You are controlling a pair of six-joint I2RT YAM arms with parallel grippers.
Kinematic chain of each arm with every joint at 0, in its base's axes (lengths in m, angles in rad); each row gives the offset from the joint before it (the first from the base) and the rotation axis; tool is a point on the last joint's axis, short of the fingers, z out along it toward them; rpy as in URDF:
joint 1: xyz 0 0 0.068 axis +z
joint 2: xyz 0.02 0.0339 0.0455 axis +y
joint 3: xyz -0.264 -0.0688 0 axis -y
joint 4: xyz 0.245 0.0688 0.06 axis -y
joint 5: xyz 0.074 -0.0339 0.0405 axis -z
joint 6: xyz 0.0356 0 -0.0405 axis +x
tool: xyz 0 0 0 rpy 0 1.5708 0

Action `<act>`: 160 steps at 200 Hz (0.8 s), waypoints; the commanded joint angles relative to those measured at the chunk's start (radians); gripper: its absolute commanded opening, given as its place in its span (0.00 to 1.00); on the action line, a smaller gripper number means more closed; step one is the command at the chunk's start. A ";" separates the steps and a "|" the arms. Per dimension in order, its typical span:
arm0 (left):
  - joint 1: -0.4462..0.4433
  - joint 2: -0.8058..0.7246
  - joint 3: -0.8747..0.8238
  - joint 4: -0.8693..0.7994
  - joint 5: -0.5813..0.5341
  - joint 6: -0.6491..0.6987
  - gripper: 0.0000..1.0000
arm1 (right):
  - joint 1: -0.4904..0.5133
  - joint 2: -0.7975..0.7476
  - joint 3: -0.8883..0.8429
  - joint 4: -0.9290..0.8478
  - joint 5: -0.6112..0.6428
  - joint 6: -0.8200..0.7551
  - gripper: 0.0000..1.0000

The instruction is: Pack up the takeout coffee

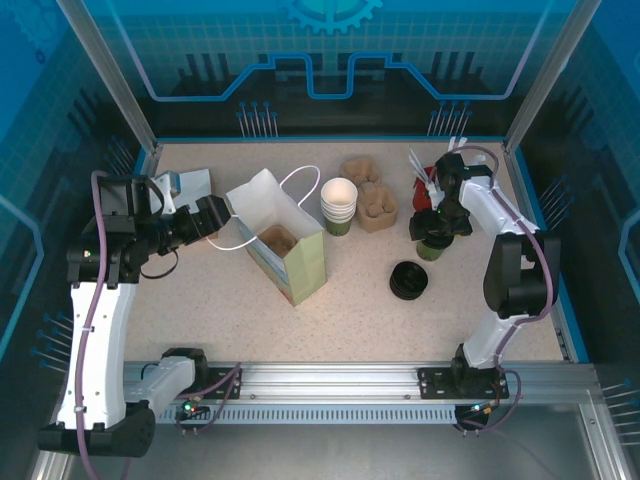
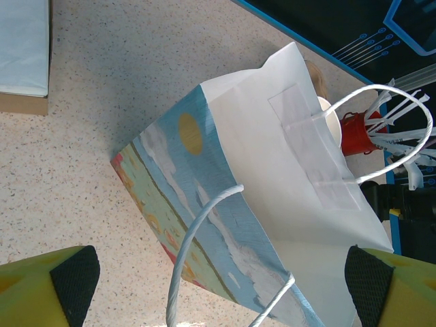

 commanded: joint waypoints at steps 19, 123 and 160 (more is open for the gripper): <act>0.010 -0.006 -0.009 -0.014 0.030 0.021 0.96 | 0.003 -0.025 0.032 -0.042 0.005 -0.004 0.87; 0.010 0.067 0.020 0.045 0.065 0.007 0.95 | 0.069 -0.309 0.159 -0.222 -0.026 0.020 0.85; 0.010 0.158 0.071 0.073 0.061 0.064 0.94 | 0.157 -0.406 0.288 -0.305 -0.042 0.071 0.84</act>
